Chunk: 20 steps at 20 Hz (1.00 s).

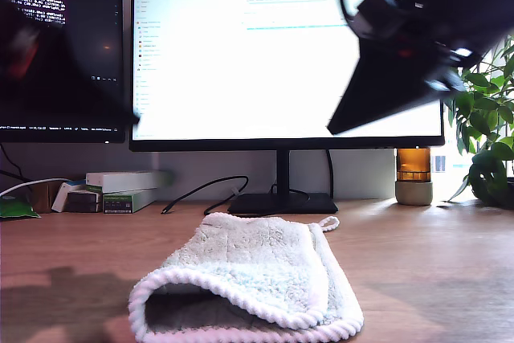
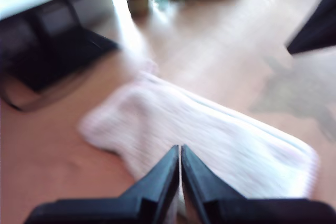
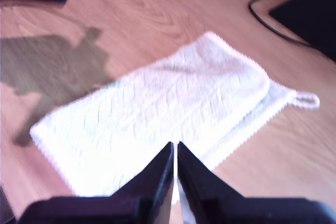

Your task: Fold the tea towel to a neat square and place it to the right

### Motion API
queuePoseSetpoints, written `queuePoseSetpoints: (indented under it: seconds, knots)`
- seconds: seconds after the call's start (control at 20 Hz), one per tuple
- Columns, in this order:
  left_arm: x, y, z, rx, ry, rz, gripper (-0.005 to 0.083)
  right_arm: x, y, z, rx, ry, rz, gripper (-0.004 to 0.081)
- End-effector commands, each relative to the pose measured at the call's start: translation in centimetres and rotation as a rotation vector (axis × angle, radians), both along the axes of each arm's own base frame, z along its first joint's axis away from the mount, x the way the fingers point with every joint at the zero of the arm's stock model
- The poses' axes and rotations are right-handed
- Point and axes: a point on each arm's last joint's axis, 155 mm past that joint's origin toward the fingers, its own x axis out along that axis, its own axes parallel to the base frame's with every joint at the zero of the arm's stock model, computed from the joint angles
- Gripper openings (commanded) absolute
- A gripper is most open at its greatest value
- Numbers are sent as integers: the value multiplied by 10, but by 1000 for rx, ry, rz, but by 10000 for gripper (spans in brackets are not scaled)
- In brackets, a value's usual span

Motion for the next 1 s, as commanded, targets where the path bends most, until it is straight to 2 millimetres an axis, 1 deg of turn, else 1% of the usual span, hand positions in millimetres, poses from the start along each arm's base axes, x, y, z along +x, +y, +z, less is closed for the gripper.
queuePoseSetpoints:
  seconds: [0.0, 0.1, 0.2, 0.3, 0.4, 0.6, 0.7, 0.85, 0.9, 0.95]
  knots:
    - [-13, -6, -6, -6, 6, -29, -21, -11, -5, -16, -28, 13, 7, -12]
    - [-26, -10, -18, 38, 28, -50, -21, -24, -9, -29, -82, 35, 39, -12]
    - [-43, -15, -34, 96, 67, -98, -21, -30, -14, -38, -127, 58, 54, -12]
    - [-53, -16, -49, 173, 70, -122, -21, -30, -11, -36, -121, 48, 65, -12]
    - [-52, -13, -59, 228, 64, -97, -21, -31, -6, -33, -100, 47, 82, -12]
    - [-51, -12, -81, 285, 109, -86, -21, -32, -5, -33, -113, 33, 108, -12]
    - [-42, -12, -84, 296, 92, -51, -21, -43, 2, -35, -95, 69, 162, -12]
    - [-38, -17, -90, 295, 93, -52, -21, -56, 8, -44, -96, 123, 230, -12]
    - [-39, -19, -93, 296, 100, -61, -21, -58, 10, -46, -115, 108, 269, 5]
    - [-41, -22, -96, 294, 109, -77, -21, -59, 14, -46, -134, 83, 312, 56]
